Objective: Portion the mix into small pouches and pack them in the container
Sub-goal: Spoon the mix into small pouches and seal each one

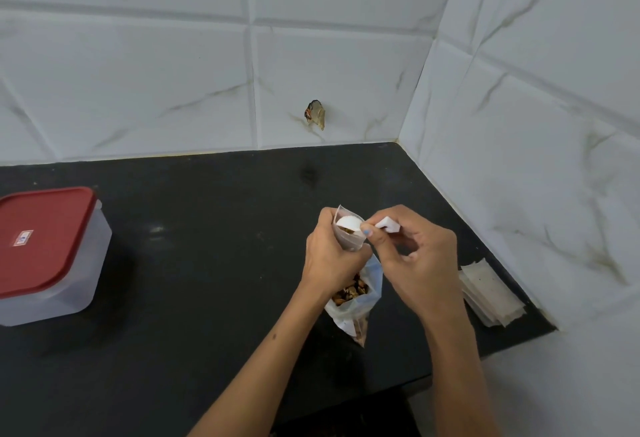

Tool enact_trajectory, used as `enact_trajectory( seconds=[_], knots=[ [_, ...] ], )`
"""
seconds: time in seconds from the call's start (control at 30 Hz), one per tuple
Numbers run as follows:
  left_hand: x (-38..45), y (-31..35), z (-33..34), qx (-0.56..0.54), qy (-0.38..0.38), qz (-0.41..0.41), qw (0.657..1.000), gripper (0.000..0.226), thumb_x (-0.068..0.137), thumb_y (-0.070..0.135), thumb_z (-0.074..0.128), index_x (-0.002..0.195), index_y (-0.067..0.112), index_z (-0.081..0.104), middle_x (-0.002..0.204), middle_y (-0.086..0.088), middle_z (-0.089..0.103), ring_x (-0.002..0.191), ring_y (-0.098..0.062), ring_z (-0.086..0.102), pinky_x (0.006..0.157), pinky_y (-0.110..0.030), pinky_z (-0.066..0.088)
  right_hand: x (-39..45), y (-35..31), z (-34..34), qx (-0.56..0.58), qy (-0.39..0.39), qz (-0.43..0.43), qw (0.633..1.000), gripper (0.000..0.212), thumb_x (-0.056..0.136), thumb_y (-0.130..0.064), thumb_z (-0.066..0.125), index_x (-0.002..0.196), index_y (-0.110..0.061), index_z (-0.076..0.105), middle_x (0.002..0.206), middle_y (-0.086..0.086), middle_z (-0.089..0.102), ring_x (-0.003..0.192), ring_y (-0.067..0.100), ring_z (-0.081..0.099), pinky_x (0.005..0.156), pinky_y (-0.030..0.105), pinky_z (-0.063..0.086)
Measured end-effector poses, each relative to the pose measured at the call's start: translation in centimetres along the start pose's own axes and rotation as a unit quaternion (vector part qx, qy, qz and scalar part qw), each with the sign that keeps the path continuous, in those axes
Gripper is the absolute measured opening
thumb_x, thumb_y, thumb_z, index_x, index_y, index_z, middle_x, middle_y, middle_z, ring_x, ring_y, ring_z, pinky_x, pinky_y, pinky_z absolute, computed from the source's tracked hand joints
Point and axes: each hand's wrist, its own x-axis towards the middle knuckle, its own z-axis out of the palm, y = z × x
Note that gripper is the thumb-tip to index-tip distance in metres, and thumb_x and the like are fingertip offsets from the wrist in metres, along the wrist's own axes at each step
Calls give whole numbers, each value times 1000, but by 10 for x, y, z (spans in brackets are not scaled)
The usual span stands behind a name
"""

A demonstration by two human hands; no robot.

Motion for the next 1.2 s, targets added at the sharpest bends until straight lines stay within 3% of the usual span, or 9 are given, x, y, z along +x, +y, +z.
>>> enact_trajectory(
  seconds=[0.17,0.43,0.5,0.6,0.73,0.9,1.0,1.1,1.2],
  knots=[
    [2,2,-4,-9,11,13,1000,31,76,20,76,93,19,51,81,9,59,68,0,56,57,-11,43,1,-3,6,-17,6,-35,999,12,83,-15,68,94,-9,70,89,-2,73,83,7,69,71,21,58],
    [5,-1,-9,-13,22,-1,1000,31,74,19,76,93,18,52,82,8,61,69,-3,57,60,-16,45,2,-7,13,-41,32,-77,996,10,83,-12,68,92,-8,71,86,-3,72,81,4,67,70,13,54],
    [5,-2,-10,-14,23,3,1000,31,74,19,77,92,17,52,81,9,61,69,-2,57,59,-15,46,4,-8,14,-39,1,-60,997,11,84,-14,67,93,-10,70,87,-4,72,82,4,67,71,15,56],
    [6,-3,-12,-14,22,6,1000,32,74,19,77,93,19,52,80,9,60,68,-1,57,58,-13,44,3,-7,17,-5,41,-51,998,15,85,-21,65,92,-9,71,87,-5,71,83,5,68,70,13,55],
    [8,-5,-13,-18,24,17,999,30,74,17,77,91,16,53,76,10,60,65,4,57,57,-12,45,2,-7,21,42,37,13,998,5,85,-10,69,90,-11,70,84,-9,70,84,2,68,68,12,54],
    [9,-10,-14,-21,27,21,999,33,73,15,77,93,15,51,78,10,60,65,0,58,56,-14,46,6,-15,20,99,13,53,994,18,85,-5,68,82,-23,67,82,-11,70,82,3,69,67,11,53],
    [10,-15,-16,-3,22,9,1000,38,70,12,77,93,19,47,82,8,56,67,-2,54,55,-12,42,8,-19,21,120,78,83,986,15,85,-7,67,83,-21,68,82,-6,71,80,10,70,68,19,56],
    [10,-19,-17,1,30,16,999,37,69,8,74,93,18,47,82,7,55,68,0,53,57,-11,43,11,-24,24,231,193,206,931,11,86,-10,67,82,-20,68,83,1,73,77,16,73,66,26,59],
    [12,-22,-20,-1,30,19,999,37,69,10,75,95,16,49,85,6,57,71,1,55,60,-12,46,14,-22,22,385,251,355,814,4,88,-10,66,85,-12,67,77,8,74,74,20,74,64,27,60]
  ],
)
